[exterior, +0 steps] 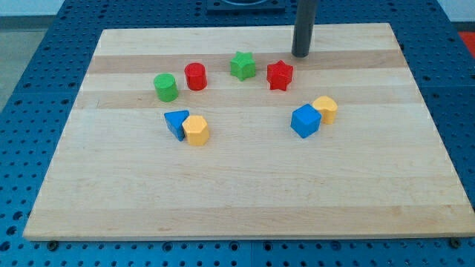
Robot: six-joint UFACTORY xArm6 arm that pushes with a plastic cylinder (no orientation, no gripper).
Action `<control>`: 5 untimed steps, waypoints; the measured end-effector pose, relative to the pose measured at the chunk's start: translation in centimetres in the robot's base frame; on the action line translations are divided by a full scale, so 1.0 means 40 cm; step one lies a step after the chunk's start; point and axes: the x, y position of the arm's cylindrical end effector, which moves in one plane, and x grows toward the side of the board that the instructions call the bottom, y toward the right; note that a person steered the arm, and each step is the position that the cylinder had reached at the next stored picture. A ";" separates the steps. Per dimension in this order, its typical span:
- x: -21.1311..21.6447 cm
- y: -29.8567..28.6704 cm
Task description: Move the arm towards the top right of the board
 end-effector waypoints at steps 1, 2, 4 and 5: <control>0.002 0.229; 0.068 0.240; 0.303 0.191; 0.072 0.175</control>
